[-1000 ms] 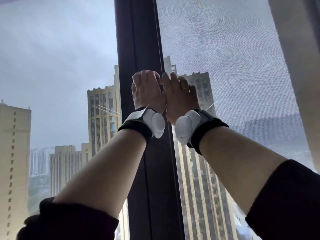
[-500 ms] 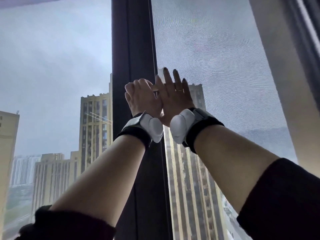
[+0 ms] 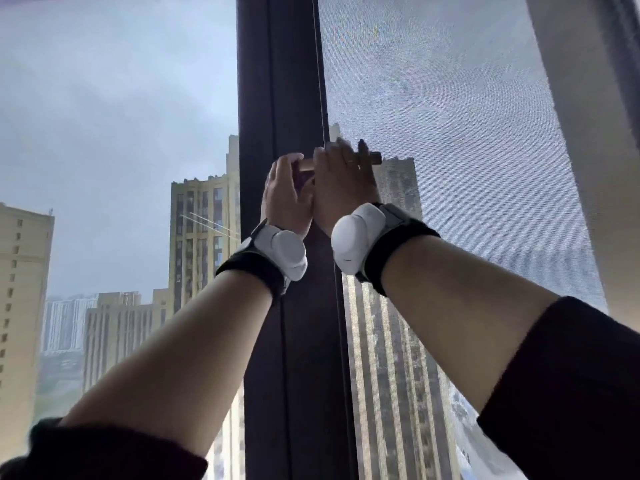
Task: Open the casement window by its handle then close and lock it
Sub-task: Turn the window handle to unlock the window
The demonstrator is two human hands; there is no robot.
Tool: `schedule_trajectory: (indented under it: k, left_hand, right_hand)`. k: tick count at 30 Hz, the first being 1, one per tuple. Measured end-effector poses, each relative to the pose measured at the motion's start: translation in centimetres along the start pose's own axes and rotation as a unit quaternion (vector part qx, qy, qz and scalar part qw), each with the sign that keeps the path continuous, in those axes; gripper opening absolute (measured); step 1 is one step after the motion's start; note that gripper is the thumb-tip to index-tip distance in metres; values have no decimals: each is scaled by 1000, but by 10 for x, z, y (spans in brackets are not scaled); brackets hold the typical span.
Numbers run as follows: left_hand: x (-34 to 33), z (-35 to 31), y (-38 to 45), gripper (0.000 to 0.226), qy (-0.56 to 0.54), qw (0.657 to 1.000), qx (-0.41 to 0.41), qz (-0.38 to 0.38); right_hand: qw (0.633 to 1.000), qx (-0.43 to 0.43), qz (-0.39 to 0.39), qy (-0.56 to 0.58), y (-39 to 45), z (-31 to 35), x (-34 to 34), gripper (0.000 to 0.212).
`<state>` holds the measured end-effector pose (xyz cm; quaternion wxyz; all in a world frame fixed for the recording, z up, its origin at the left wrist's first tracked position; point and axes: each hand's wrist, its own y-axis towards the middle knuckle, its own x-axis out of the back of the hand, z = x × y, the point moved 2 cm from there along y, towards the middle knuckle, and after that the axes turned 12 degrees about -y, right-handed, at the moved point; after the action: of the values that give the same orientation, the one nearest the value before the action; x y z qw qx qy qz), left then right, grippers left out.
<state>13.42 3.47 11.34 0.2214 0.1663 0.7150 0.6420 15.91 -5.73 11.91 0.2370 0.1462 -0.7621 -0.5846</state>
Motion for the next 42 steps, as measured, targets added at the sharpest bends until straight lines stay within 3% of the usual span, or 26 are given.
schedule_trajectory:
  k: [6,16,24,42]
  left_hand:
    - [13,0,15,19,-10,999,28,28]
    - [5,-3,10,15,-19,999,25,-17]
    - [8,-5,11,14,-1,1000,8,-9]
    - [12,-3,12,11,-26,999,19,9]
  right_hand:
    - [1000,13,11,-26,11,3,9,30]
    - [999,-15,42,-28,17,3,14,29]
    - [997,-21,72,-23,20,4,20,30]
    - [998,-13,59,-36,17,4,20,27]
